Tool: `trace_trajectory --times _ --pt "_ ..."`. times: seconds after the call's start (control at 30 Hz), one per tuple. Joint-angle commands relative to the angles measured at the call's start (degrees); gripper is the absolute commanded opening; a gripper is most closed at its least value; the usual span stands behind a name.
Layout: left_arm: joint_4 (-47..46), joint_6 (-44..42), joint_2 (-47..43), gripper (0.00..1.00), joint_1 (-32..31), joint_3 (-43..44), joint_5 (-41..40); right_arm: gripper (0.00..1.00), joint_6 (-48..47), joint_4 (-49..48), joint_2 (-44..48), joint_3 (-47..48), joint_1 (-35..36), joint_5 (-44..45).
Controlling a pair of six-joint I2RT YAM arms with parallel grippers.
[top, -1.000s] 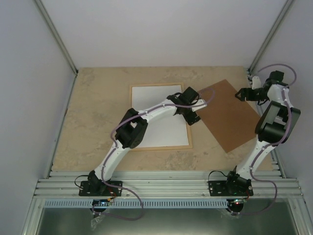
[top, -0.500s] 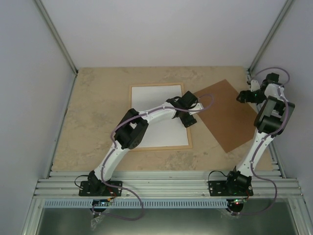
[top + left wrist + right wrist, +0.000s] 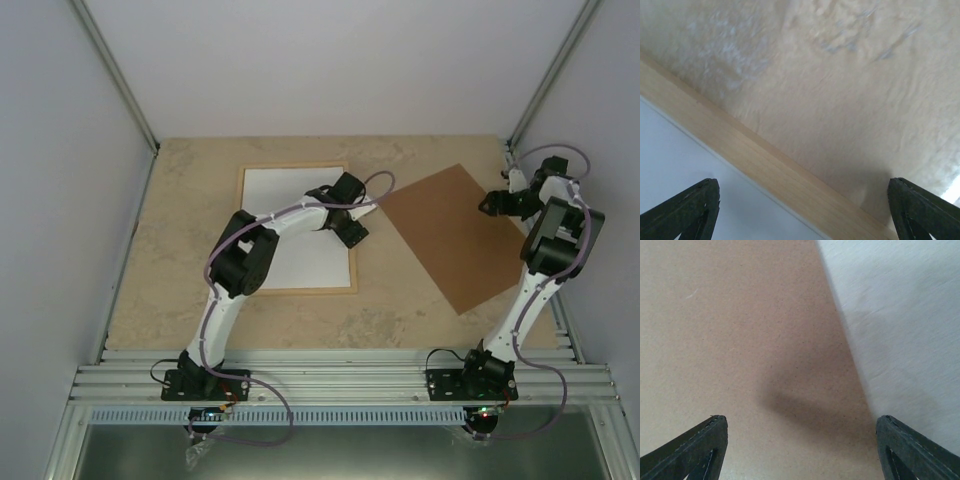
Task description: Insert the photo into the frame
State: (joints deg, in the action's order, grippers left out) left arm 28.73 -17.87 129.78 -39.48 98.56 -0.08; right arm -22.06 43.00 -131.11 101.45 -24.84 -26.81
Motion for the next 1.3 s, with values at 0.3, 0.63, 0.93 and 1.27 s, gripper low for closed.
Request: trace_trajectory --times 0.3,0.63,0.93,1.27 --pt "2.04 23.82 -9.39 0.99 4.81 -0.86 21.34 0.81 4.36 5.18 8.43 -21.54 0.69 -7.17" --pt "-2.60 40.54 -10.97 0.99 -0.94 -2.57 24.87 0.80 1.16 7.92 10.53 -23.23 -2.19 -6.46" --pt "-1.31 46.76 -3.48 0.96 -2.35 -0.15 21.85 0.80 -3.34 9.17 12.87 -28.56 -4.61 -4.37" --pt "-1.83 49.58 7.50 0.93 -3.05 9.12 20.86 0.79 -6.48 9.76 13.57 -33.25 -7.16 -3.86"
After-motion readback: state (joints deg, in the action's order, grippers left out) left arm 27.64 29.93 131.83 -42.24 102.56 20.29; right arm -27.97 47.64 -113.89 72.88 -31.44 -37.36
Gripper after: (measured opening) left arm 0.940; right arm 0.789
